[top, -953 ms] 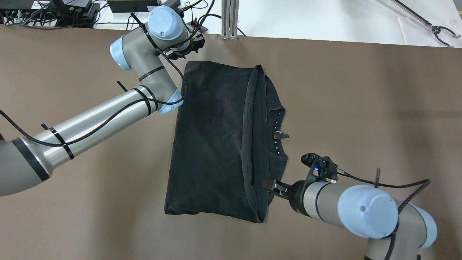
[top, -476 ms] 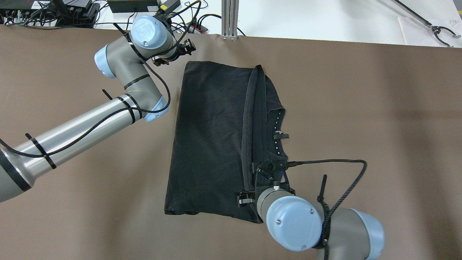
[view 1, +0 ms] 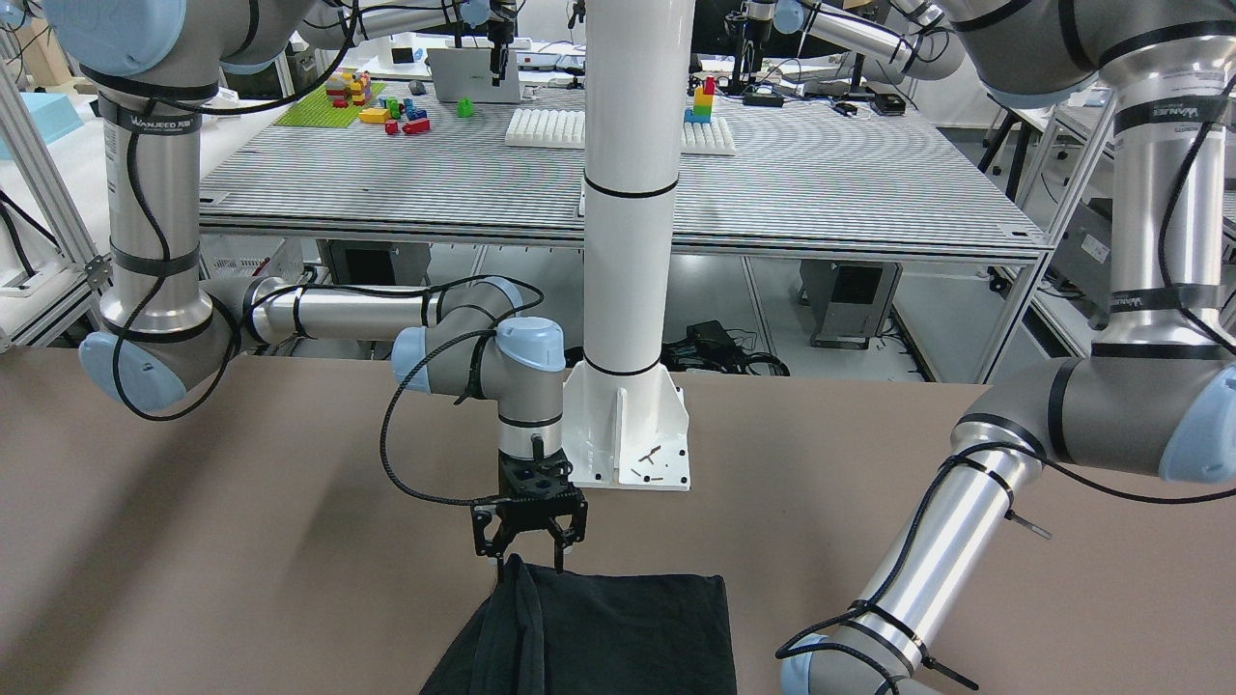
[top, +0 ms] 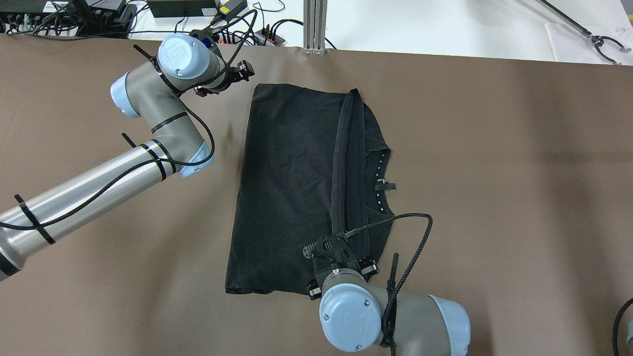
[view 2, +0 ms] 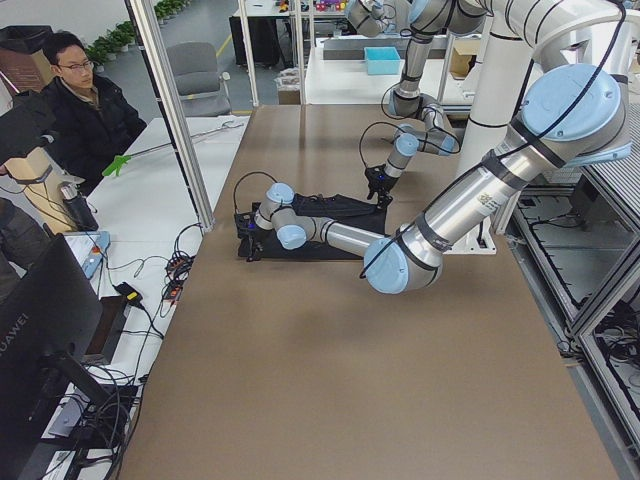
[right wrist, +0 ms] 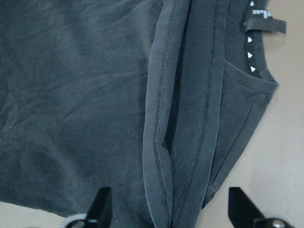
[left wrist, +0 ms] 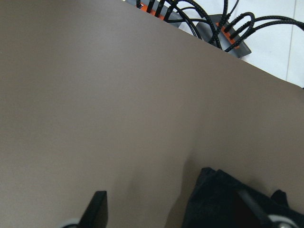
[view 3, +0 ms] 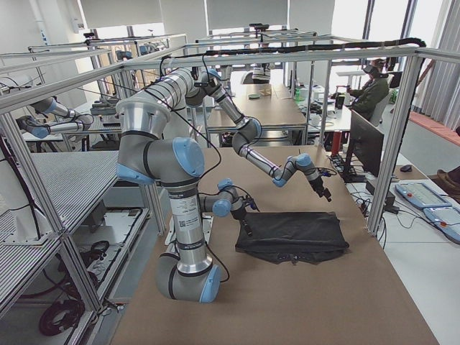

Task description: Fold clothes

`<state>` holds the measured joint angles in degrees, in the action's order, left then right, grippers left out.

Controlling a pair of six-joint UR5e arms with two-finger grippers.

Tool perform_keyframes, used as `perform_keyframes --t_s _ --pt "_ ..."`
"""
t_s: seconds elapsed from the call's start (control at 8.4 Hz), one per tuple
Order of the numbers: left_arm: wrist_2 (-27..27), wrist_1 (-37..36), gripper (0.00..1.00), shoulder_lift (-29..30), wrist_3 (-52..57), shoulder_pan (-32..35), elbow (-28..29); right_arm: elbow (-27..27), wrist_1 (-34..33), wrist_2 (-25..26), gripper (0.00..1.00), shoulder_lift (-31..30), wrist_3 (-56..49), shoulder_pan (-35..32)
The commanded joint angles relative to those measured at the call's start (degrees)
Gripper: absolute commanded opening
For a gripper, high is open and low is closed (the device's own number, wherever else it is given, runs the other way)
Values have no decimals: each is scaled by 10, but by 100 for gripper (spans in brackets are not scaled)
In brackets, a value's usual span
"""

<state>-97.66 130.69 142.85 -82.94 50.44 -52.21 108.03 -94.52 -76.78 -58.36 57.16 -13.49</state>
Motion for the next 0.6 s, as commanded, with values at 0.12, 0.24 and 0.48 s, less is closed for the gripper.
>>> perform_keyframes --t_s 0.12,0.24,0.48 --pt "11 0 93 -6 -4 0 -5 -26 -1 3 55 1 -38 5" --pt "13 0 93 -6 -5 -1 -5 -28 0 3 52 -2 -47 6" --pt "13 0 93 -6 -6 0 -5 -31 0 3 46 -1 -46 6"
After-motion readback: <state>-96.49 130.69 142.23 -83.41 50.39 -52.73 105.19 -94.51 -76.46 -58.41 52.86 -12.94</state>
